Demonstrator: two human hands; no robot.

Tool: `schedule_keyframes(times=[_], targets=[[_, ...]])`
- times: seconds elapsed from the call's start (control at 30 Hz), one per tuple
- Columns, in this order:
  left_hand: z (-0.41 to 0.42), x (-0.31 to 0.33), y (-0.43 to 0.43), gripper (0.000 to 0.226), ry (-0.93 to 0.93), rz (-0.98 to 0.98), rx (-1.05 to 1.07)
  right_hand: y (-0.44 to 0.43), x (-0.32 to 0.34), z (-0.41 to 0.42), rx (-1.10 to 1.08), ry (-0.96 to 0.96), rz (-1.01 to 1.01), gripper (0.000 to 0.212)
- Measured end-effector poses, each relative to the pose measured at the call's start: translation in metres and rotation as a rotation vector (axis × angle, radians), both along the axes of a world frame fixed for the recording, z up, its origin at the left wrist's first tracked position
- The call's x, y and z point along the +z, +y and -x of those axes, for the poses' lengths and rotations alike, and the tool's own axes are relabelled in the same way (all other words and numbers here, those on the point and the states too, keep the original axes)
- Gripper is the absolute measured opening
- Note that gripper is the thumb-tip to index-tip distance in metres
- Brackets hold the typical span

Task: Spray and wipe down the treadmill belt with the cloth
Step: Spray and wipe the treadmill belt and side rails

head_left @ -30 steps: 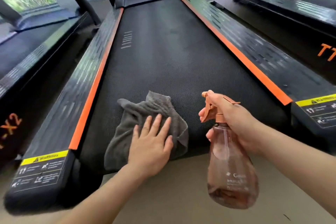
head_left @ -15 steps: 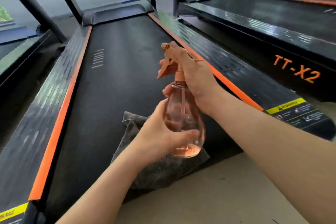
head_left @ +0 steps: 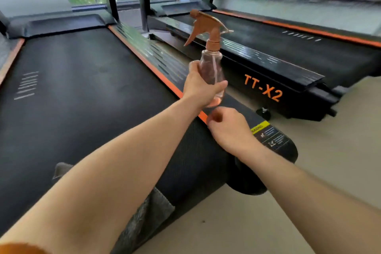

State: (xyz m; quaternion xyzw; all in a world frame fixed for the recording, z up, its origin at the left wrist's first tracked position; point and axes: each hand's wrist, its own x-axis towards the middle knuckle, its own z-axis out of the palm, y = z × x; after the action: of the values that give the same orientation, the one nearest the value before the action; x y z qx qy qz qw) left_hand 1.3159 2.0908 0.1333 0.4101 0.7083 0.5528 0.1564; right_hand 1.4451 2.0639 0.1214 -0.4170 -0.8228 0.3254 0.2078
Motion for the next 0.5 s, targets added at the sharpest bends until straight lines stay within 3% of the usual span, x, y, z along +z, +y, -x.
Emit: schedule_keyframes(times=[0.17, 0.23, 0.33, 0.43, 0.5], targets=[[-0.007, -0.031, 0.032, 0.082, -0.047, 0.146, -0.073, -0.006, -0.017, 0.006, 0.300, -0.142, -0.013, 0.021], [-0.001, -0.024, 0.028, 0.088, -0.028, 0.233, -0.116, -0.009, -0.023, 0.011, 0.415, -0.192, -0.017, 0.012], [0.017, -0.002, -0.015, 0.093, 0.021, 0.289, -0.126, -0.023, -0.027, 0.027, 0.574, -0.184, -0.095, 0.033], [0.042, -0.001, -0.107, 0.049, 0.321, 0.295, 0.135, -0.059, -0.031, 0.052, 0.750, -0.167, -0.241, 0.040], [0.061, -0.015, -0.185, 0.028, 0.503, 0.437, 0.343, -0.099, -0.043, 0.072, 0.914, -0.236, -0.339, 0.053]])
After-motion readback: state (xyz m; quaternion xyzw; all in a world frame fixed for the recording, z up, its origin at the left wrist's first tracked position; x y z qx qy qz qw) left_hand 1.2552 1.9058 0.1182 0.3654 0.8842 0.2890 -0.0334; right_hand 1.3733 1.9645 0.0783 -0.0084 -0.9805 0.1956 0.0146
